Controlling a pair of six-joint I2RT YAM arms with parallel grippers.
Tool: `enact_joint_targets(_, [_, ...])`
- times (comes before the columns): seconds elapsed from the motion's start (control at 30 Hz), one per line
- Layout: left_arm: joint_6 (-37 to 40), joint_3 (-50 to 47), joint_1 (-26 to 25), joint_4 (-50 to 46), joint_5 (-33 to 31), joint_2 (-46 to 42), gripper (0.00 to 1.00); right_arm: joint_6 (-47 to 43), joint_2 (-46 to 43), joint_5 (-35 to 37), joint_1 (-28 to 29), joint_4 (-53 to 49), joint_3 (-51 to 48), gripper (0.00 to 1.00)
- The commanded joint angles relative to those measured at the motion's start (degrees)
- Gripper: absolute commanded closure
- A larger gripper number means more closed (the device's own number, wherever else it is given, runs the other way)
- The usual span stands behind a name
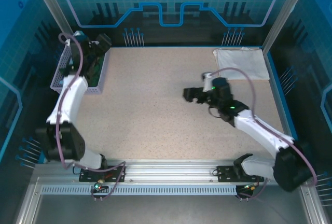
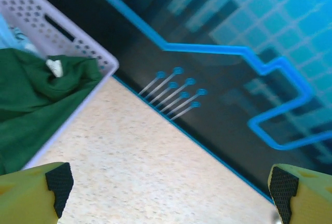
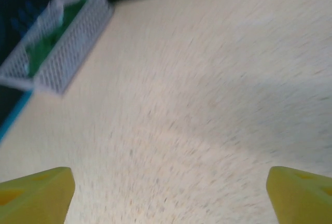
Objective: Fold and stack the t-shirts
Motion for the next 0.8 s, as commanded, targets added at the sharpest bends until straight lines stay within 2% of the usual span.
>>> enact_joint_targets(0.0, [4.1,7.7,2.1,-21.9,-8.3,8.8,0.01,-6.2,7.0,9.9,5.2,-2.9,3.3,0.05])
enact_joint_targets(0.07, [3.9,10.9,4.2,-23.4,-8.6,13.5,0.01,-5.9,10.2,9.7,5.7,-4.4,5.2,0.10])
enact_joint_targets(0.17, [4.0,16.2,7.2,-25.6,-6.3,19.8,0.02,-5.1,12.3,7.9,6.1,-1.7,4.2,0.10])
enact_joint_targets(0.27, [8.7,21.8,7.6,-25.8,-4.7,24.9,0.03,-5.1,13.0,7.7,6.3,-1.9,4.6,0.10])
enact_joint_targets(0.47, [6.6,36.8,7.1,-35.0,-10.2,33.5,0.05,-5.6,14.4,7.5,6.9,-2.0,5.3,0.10])
enact_joint_targets(0.63, [3.6,28.9,6.6,-26.3,-11.1,29.9,0.10,-6.3,15.0,7.6,7.7,-2.3,5.3,0.10])
enact_joint_targets(0.77, [6.1,33.0,4.2,-28.6,-18.5,32.4,0.11,-6.8,15.7,8.1,8.5,-2.9,7.3,0.10])
